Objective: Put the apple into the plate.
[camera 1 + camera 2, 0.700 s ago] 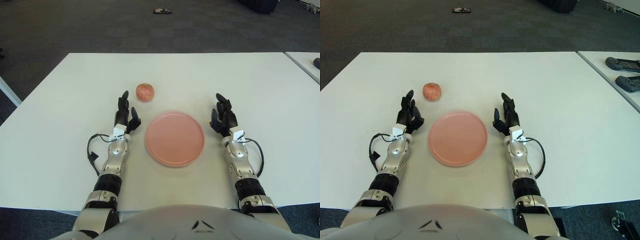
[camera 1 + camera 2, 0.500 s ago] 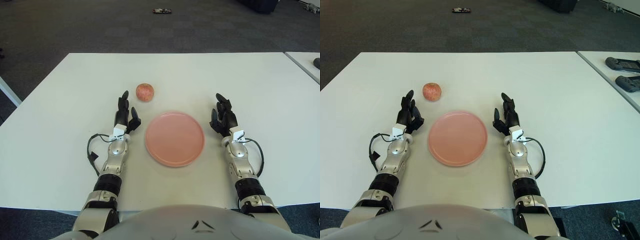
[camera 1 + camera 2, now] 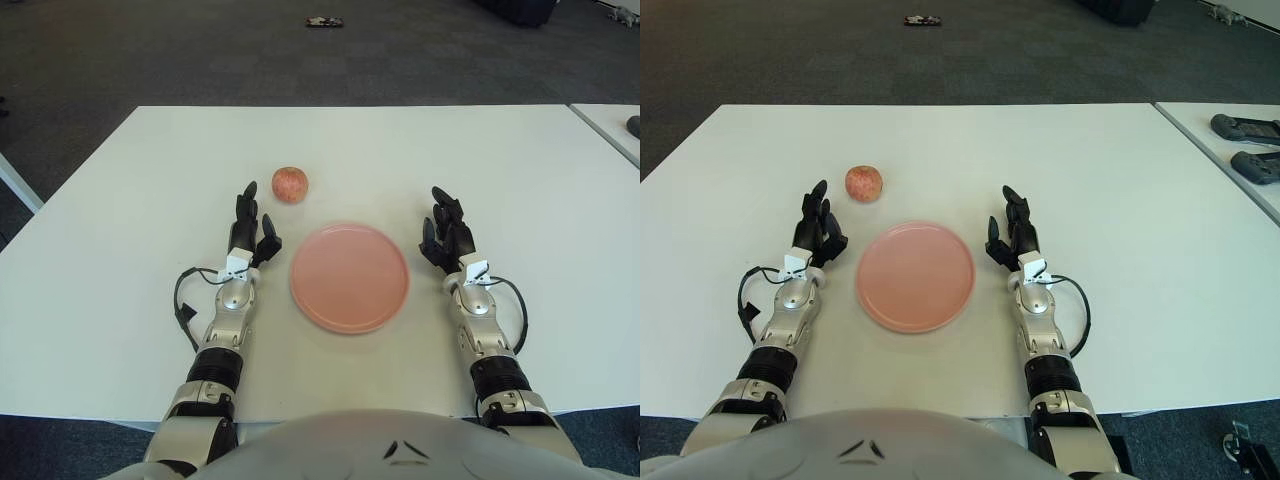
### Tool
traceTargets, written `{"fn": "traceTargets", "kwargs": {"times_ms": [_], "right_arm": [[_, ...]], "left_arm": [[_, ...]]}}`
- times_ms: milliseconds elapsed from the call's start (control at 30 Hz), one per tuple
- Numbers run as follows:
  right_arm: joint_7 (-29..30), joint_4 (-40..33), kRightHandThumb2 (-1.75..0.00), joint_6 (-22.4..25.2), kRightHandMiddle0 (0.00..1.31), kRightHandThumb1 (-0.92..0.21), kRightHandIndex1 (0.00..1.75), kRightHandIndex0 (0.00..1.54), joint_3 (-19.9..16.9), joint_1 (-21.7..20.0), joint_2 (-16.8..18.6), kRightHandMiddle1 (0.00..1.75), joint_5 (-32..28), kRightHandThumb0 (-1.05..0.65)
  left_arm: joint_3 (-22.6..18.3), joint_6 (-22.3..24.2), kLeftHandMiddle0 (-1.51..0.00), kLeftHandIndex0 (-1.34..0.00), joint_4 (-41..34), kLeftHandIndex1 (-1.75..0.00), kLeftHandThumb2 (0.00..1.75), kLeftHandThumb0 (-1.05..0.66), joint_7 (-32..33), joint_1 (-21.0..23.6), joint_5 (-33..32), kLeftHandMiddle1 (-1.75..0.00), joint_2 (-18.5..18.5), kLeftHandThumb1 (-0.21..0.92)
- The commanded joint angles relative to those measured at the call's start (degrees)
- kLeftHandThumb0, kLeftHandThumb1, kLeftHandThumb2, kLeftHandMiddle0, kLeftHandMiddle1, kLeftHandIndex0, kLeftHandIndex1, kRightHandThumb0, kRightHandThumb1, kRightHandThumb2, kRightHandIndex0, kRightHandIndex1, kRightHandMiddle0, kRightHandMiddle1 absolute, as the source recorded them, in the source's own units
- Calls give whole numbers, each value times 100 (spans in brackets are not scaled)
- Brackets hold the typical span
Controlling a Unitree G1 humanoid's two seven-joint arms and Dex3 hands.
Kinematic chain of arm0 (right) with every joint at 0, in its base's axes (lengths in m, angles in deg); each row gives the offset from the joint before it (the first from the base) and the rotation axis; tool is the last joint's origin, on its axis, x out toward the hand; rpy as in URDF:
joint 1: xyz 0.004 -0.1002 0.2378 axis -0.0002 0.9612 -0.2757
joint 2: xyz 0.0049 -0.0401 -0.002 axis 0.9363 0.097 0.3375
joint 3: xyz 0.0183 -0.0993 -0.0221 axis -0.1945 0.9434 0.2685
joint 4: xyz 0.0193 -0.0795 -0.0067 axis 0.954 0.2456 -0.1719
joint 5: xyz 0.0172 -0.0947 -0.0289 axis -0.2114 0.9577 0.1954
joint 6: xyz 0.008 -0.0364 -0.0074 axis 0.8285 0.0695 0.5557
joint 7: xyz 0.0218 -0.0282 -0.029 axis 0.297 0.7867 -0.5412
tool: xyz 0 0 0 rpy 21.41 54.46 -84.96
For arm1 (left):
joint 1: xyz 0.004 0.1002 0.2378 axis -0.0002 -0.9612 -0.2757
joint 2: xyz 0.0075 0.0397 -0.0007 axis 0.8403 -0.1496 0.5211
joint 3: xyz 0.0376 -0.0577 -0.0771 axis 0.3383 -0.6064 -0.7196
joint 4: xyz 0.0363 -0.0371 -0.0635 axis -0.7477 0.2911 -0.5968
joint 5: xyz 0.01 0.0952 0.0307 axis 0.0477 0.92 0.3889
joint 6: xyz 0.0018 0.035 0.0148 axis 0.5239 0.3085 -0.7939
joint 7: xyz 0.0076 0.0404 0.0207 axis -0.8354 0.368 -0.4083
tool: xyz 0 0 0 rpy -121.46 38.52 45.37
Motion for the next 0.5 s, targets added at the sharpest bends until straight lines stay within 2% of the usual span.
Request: {"fn": "traceTargets", "kwargs": {"times_ms": [0, 267, 400, 467], "right_arm": [[-6, 200, -79, 170, 0, -92, 9, 21, 15, 142, 38, 44, 8, -62], [-10, 279, -79, 120, 0, -92, 10, 21, 7, 114, 37, 44, -3, -62], [6, 342, -79, 91, 0, -92, 10, 21, 7, 76, 34, 44, 11, -62], [1, 383, -79, 77, 0, -92, 10, 21, 9, 52, 27, 43, 14, -62]], "left_arm": [[-40, 23, -19, 0, 110, -49, 100, -80, -27, -44, -9, -1, 49, 92], [-83, 70, -20, 0, -42, -49, 101, -80, -12, -51, -35, -1, 68, 92], [-146, 274, -19, 0, -377, -47, 102, -81, 32, 8, -13, 0, 152, 92], [-235, 474, -18, 0, -799, -45, 102, -81, -4, 50, -6, 0, 319, 92]]}}
